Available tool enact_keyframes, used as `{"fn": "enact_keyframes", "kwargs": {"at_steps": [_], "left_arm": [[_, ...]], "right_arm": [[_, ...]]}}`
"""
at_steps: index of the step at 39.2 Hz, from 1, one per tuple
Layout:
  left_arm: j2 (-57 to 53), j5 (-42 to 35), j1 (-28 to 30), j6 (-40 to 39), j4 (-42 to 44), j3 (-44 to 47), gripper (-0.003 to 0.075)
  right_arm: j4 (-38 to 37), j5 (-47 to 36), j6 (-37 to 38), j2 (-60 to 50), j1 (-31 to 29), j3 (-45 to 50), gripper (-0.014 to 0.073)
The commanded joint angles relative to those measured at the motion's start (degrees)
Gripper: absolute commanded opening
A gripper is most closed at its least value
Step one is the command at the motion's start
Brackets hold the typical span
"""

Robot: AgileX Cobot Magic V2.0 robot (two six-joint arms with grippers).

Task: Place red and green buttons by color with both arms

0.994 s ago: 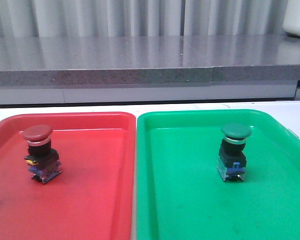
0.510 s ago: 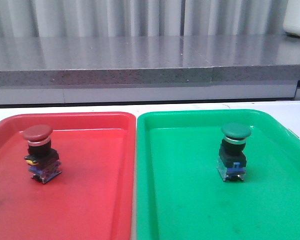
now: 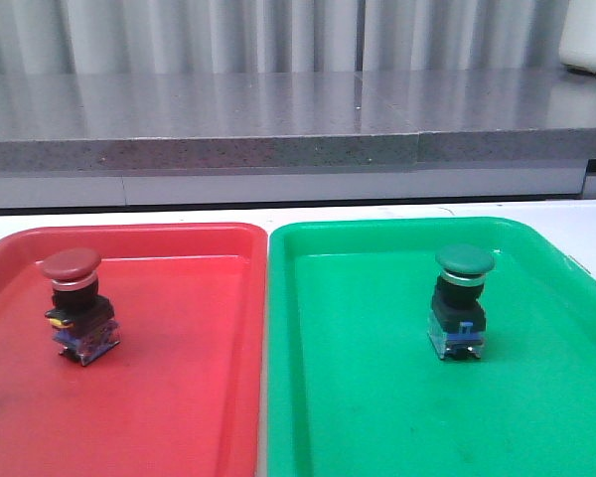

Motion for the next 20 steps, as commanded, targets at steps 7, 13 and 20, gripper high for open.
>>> {"fn": "enact_keyframes", "kwargs": {"at_steps": [7,13,20], "left_arm": [[-0.9,-5.0,0.0,0.2,-0.5,1.3,-0.0020],[-0.9,-5.0,0.0,0.2,-0.5,1.3,-0.0020],[-0.9,-5.0,0.0,0.2,-0.5,1.3,-0.0020]], "right_arm": [[1.2,-8.9,-0.8,-1.2,-3.9,4.8,-0.0061],[1.2,-8.9,-0.8,-1.2,-3.9,4.8,-0.0061],[1.2,-8.9,-0.8,-1.2,-3.9,4.8,-0.0061]]}}
